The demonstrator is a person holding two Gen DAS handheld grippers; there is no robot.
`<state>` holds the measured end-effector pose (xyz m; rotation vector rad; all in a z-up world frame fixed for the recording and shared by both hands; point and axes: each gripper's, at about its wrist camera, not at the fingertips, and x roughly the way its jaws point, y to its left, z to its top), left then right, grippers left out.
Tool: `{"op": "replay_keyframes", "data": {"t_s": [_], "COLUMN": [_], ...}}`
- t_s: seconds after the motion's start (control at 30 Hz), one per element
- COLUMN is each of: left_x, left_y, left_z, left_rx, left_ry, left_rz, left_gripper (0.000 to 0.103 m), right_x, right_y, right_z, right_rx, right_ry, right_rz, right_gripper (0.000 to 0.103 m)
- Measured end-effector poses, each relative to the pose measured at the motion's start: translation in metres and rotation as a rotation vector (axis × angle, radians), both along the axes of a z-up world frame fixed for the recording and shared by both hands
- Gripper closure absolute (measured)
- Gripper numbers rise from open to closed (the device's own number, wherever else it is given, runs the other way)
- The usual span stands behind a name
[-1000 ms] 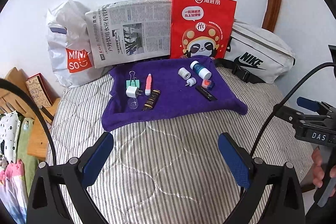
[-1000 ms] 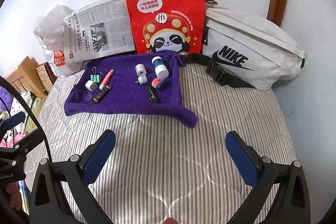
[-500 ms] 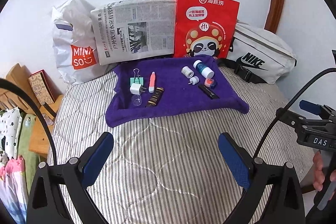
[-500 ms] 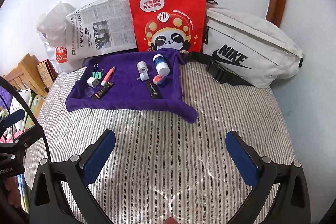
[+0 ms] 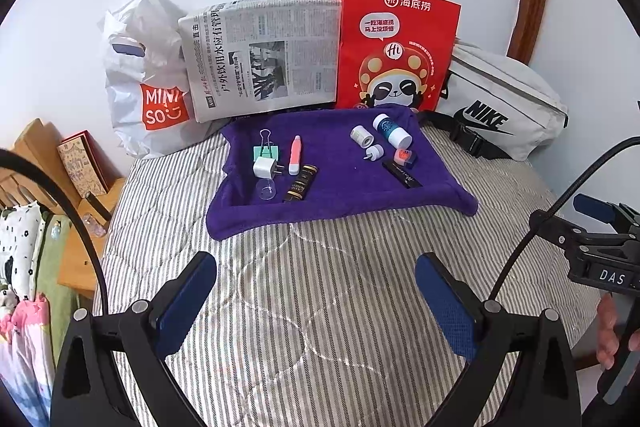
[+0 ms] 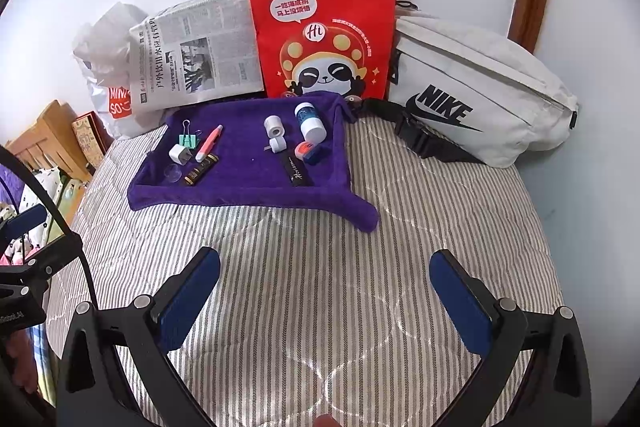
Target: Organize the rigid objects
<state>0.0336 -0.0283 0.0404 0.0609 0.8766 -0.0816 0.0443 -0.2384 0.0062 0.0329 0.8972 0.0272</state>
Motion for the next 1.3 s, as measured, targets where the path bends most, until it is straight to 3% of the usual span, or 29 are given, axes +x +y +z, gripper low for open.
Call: {"op": "replay_keyframes", "data": {"t_s": [1.3], "left_x": [-0.007], "left_y": [0.0018], "left_z": [0.0011], "left_rx": [0.002], "left_ry": [-0.007], "left_rz": [-0.002], "left_gripper": [0.003], "right_x": [-0.0071], "right_y": [0.01], "right_z": [0.0097], "right_rx": [-0.017], "right_ry": [-0.018], "right_rz": [0.017], "right_gripper": [0.0]}}
